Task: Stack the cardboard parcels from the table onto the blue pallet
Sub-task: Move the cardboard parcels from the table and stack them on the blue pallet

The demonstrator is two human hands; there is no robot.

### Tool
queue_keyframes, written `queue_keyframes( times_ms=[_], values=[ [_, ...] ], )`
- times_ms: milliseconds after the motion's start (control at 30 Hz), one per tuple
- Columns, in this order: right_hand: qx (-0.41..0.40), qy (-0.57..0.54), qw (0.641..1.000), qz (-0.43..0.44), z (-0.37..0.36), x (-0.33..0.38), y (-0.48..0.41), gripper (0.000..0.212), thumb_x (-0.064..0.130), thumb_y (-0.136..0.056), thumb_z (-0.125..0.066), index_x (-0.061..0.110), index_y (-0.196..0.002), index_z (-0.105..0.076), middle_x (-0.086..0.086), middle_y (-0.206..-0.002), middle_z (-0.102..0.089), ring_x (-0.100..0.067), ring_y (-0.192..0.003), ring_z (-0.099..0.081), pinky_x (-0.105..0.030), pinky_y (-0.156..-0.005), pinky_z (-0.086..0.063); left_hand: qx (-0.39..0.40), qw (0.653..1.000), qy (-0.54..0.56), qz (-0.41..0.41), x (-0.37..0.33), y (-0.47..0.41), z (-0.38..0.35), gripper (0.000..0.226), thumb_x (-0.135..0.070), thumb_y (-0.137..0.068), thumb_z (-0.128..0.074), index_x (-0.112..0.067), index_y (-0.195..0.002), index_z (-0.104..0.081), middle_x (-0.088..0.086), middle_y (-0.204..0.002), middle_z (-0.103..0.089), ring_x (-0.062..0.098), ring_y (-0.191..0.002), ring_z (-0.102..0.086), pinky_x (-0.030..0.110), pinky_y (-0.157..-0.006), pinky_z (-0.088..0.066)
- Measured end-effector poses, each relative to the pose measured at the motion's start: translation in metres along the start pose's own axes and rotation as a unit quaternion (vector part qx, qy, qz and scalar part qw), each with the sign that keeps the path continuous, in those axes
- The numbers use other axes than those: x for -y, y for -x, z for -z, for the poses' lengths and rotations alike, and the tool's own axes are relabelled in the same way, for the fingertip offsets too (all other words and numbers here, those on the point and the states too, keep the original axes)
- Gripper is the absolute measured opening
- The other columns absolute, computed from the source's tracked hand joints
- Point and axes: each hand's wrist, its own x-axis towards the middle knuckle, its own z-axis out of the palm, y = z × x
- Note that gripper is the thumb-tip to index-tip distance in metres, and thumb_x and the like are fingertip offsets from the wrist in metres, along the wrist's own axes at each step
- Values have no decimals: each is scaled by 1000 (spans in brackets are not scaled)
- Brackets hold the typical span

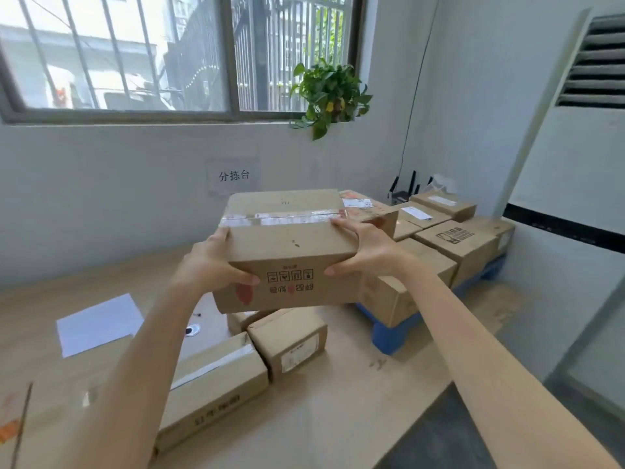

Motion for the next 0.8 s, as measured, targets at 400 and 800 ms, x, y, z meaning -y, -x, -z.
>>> queue_keyframes(
  times_ms=[400,800],
  values=[
    [-62,-33,996,-63,173,-176,8,103,34,-66,-87,30,-150,-29,13,-151,-27,-9,-130,-33,-22,-97,-32,45,994,-27,-97,-199,-111,-139,117,-36,-58,-89,-26,-151,-18,7,-140,-43,28,-123,-46,42,-98,-45],
    [-50,-8,995,-91,318,-339,-79,107,32,-67,-86,35,-151,-20,12,-156,-17,-14,-128,-35,-29,-102,-37,31,986,-34,-158,-346,-254,-270,111,-37,-62,-85,-20,-150,-19,3,-124,-53,24,-114,-49,36,-87,-46]
  ],
)
